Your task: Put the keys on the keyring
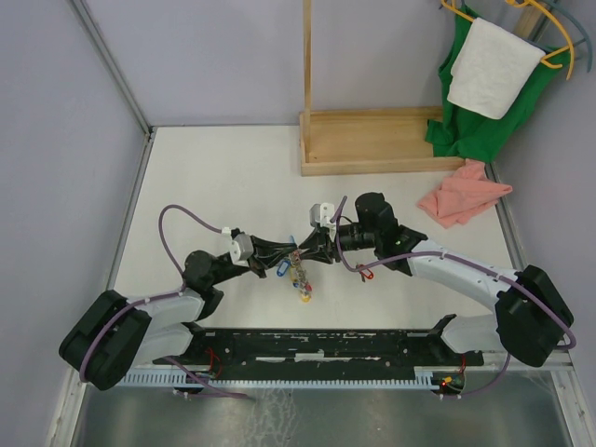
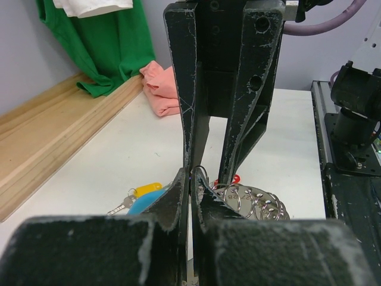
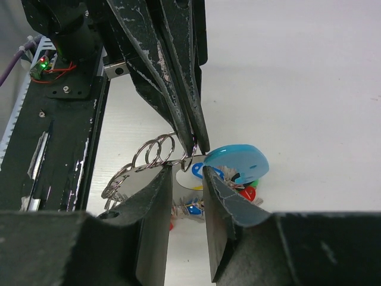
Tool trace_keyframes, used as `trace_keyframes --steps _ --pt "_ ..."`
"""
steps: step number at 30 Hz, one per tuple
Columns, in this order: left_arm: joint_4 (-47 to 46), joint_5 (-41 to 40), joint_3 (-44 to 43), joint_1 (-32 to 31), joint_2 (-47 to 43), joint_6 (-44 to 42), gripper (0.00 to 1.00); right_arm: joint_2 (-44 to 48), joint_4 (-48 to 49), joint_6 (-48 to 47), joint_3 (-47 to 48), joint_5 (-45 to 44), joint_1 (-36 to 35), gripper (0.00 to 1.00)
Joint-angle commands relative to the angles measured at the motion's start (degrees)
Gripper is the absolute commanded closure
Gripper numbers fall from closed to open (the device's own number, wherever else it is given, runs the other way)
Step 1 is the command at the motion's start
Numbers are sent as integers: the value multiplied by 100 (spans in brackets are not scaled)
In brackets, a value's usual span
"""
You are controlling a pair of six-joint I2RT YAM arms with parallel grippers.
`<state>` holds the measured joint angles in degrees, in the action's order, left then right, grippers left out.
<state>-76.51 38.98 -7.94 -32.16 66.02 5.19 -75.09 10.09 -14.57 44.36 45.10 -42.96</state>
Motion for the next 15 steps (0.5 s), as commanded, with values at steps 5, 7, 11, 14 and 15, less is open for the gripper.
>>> trace_keyframes --steps 5,7,11,14,15 --pt "-287 -229 -14 3 68 71 97 25 765 441 -84 91 -20 65" --pt "-298 -187 -14 8 78 78 97 -9 973 567 -122 12 -28 67" --pt "-300 -138 27 -5 67 85 97 -37 1127 666 -137 -140 -20 69" --pt "-306 -112 38 -2 44 100 97 -66 1142 701 -136 -191 -25 71" --pt "-305 -104 43 -1 36 107 97 -81 1144 700 -138 -201 -22 72"
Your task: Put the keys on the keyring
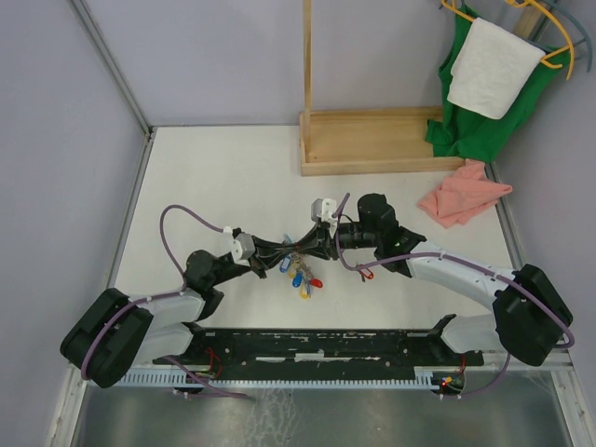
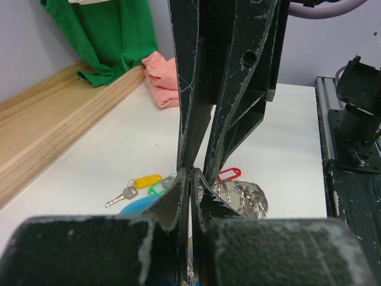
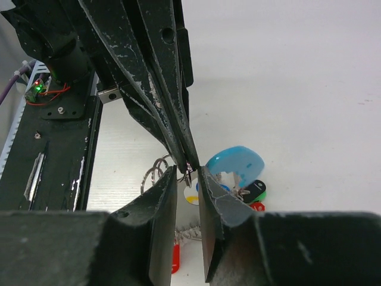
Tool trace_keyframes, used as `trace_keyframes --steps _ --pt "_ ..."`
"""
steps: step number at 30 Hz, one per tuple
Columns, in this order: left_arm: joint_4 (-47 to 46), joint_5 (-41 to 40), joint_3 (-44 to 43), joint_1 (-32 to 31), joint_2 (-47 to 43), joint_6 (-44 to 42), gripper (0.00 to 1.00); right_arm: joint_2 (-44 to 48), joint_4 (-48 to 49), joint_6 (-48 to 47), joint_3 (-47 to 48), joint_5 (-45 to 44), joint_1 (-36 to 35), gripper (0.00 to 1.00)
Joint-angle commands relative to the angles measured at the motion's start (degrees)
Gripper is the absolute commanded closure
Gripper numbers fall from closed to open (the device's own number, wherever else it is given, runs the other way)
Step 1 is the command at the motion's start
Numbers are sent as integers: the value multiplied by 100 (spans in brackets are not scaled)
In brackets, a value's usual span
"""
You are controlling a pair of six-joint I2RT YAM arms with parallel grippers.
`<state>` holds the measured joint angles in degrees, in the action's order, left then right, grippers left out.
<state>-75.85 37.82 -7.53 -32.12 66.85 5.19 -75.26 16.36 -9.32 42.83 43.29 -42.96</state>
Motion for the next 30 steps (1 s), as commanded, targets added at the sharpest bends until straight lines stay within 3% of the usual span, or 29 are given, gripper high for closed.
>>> trace_keyframes --steps 1,16,24,27,30 --pt "-381 26 2 -5 -57 121 97 -90 516 176 8 -26 -25 74" --pt "-297 44 70 -12 -328 69 97 -164 -308 -420 84 55 45 78" --pt "-393 203 50 -5 -280 144 97 -339 -167 -373 133 185 50 88" --pt "-372 217 39 -9 -256 142 97 -405 -175 -373 185 188 48 99" --pt "13 198 11 -6 -387 16 96 -340 -495 -555 316 86 54 99"
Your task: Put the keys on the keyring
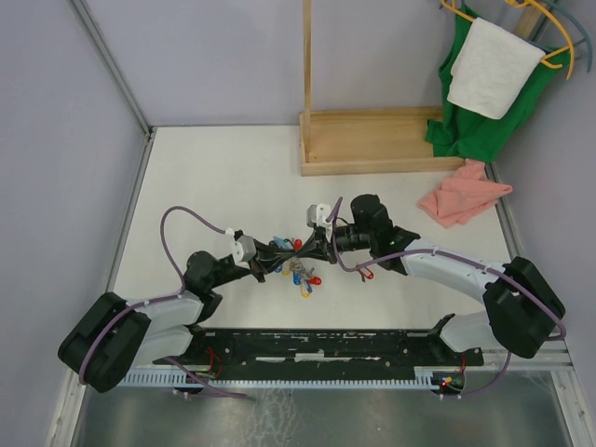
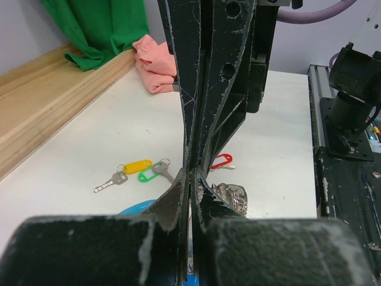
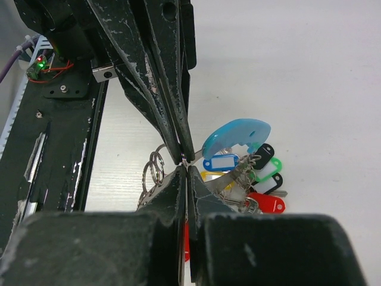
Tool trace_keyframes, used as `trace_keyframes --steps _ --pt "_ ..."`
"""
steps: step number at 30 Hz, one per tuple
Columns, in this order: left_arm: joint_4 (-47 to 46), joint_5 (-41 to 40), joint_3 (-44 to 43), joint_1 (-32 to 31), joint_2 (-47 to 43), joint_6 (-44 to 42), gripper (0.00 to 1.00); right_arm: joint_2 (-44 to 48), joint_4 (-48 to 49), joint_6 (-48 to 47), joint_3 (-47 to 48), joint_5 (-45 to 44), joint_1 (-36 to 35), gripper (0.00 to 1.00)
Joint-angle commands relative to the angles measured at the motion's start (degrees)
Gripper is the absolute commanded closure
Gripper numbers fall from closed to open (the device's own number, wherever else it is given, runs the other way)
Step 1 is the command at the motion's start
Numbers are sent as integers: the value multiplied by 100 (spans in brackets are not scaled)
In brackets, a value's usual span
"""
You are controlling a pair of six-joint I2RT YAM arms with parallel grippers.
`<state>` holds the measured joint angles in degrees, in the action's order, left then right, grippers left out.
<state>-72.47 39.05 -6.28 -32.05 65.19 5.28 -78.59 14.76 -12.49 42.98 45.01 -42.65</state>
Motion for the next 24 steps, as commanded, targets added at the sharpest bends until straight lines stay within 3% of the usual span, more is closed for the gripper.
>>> trace_keyframes --steps 1,11,24 --pt "-101 77 -125 -14 -309 -61 94 21 -556 -351 390 -115 26 99" --pt "2006 -249 -276 -12 -1314 -840 75 -49 -3463 -1609 1679 -345 -8 99" --pt "1316 -30 -470 -16 -737 -601 62 -664 -6120 -2815 3401 -1315 -420 99"
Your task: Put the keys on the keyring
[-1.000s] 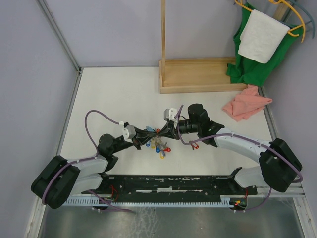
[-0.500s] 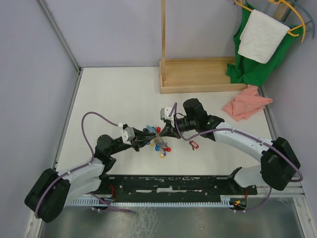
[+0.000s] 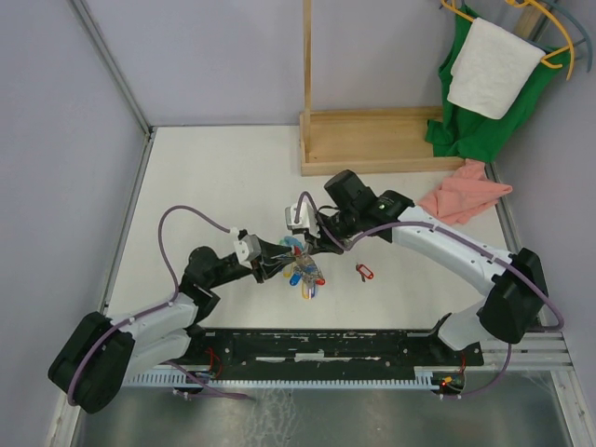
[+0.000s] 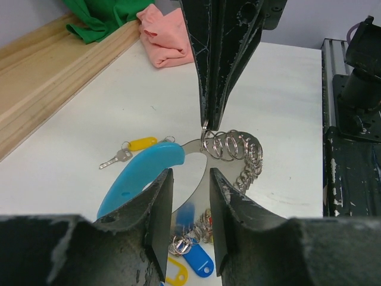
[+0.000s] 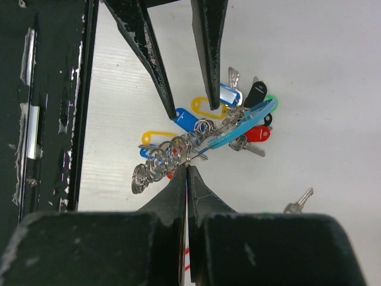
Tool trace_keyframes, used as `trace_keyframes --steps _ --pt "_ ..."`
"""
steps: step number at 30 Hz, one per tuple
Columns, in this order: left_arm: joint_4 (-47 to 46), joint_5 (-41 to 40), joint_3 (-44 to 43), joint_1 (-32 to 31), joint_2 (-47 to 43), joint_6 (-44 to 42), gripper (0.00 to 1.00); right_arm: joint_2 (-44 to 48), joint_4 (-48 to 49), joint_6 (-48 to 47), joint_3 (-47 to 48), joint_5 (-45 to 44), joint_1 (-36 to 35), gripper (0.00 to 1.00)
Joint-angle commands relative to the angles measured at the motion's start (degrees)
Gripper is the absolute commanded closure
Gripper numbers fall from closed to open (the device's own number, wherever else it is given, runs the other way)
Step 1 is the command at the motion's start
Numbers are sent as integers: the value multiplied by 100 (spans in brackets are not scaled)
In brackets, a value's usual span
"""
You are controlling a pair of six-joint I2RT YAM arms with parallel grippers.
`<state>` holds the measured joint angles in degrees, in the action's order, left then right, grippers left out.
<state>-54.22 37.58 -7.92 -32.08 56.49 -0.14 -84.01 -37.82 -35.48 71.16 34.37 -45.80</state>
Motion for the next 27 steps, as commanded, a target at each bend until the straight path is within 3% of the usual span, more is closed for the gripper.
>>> trace_keyframes --steps 1,15,27 --pt "-554 158 -344 -14 187 -52 61 -146 -914 -568 634 -281 -124 99" --pt "-1653 271 -497 -54 1099 549 66 -282 -805 -737 901 -479 -280 99" --pt "-1199 -296 -487 -431 1107 166 61 -191 -455 -536 798 -424 -280 99"
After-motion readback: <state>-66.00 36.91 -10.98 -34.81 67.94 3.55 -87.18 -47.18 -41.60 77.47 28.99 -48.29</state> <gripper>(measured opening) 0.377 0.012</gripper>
